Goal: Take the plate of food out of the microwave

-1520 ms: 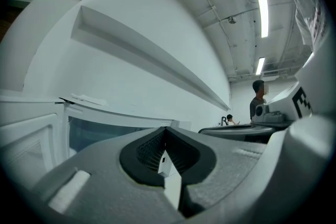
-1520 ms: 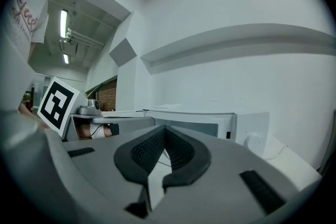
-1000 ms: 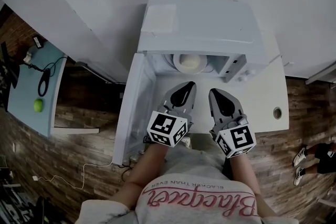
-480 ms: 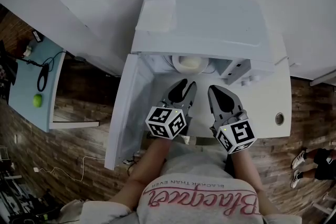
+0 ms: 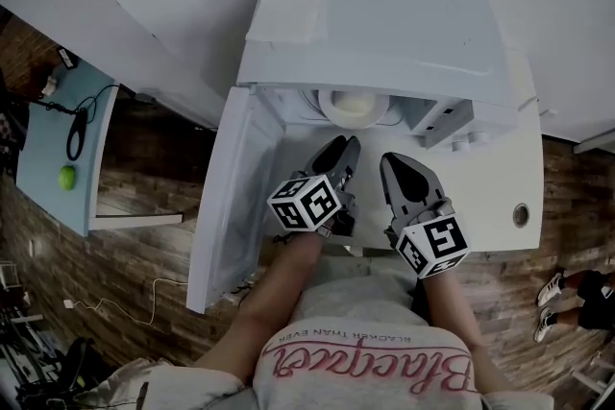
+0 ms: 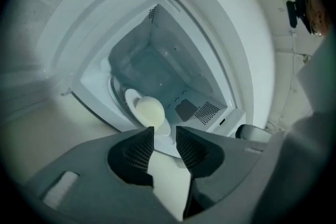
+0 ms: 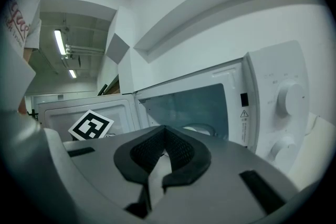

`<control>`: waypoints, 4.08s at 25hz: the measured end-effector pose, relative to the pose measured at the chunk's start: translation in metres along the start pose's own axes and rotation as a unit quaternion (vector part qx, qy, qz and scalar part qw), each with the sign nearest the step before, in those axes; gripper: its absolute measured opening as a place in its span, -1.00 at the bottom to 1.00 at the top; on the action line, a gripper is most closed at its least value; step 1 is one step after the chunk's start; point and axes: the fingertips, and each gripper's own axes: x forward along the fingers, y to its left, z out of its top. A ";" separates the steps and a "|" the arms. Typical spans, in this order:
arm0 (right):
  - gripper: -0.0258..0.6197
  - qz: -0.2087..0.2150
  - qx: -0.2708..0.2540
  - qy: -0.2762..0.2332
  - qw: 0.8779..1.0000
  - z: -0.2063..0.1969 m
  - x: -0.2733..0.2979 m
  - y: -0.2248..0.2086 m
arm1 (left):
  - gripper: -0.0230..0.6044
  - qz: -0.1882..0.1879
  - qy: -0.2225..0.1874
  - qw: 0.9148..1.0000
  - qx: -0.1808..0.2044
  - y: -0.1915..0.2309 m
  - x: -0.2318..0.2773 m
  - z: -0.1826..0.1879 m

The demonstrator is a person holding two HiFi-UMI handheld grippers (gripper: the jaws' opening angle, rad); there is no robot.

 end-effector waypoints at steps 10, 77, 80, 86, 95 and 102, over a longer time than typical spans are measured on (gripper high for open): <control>-0.90 0.001 0.003 0.014 1.000 -0.013 0.010 0.000 | -0.49 0.011 -0.006 0.993 -0.120 0.021 0.025 -0.003; -0.90 -0.020 0.015 0.022 0.999 -0.028 -0.013 0.017 | -0.87 0.009 -0.068 0.934 -0.350 0.027 0.004 -0.004; -0.90 -0.029 0.011 0.018 0.999 -0.027 -0.016 0.023 | -0.87 0.006 -0.064 0.934 -0.352 0.025 -0.003 -0.006; -0.90 -0.053 0.011 0.010 0.998 -0.025 -0.024 0.030 | -0.87 -0.006 -0.051 0.937 -0.347 0.019 -0.015 -0.010; -0.90 -0.071 0.002 0.005 0.997 -0.025 -0.035 0.046 | -0.87 -0.023 -0.040 0.939 -0.342 0.010 -0.036 -0.015; -0.90 -0.076 0.002 0.002 0.997 -0.027 -0.048 0.052 | -0.87 -0.028 -0.040 0.939 -0.341 0.005 -0.046 -0.020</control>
